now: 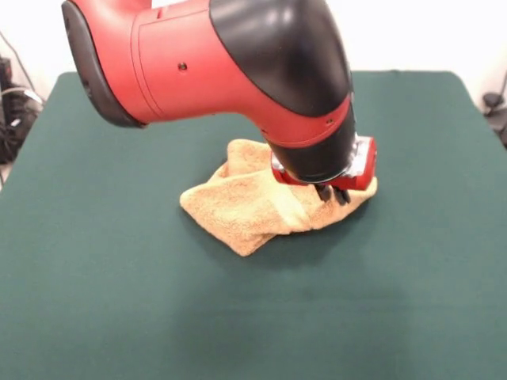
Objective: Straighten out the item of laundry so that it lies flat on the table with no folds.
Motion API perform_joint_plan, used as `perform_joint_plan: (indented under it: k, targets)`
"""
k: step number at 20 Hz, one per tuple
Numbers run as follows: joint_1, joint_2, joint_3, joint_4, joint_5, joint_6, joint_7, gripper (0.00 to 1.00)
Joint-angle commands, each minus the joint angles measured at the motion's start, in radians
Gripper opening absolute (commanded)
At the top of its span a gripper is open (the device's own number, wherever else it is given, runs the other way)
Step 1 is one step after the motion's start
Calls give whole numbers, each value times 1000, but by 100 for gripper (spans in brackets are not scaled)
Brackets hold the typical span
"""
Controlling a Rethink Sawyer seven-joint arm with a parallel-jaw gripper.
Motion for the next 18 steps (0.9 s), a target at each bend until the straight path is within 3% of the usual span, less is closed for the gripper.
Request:
perform_joint_plan:
  k: [1, 7, 13, 18]
  targets:
    - [17, -8, 64, 119, 35, 48, -85, 0]
    - [-19, -84, 85, 258, 12, -22, -179, 0]
    - [-75, -126, 123, 378, 78, -54, -116, 0]
    - [-93, -125, 131, 389, 100, -13, -109, 0]
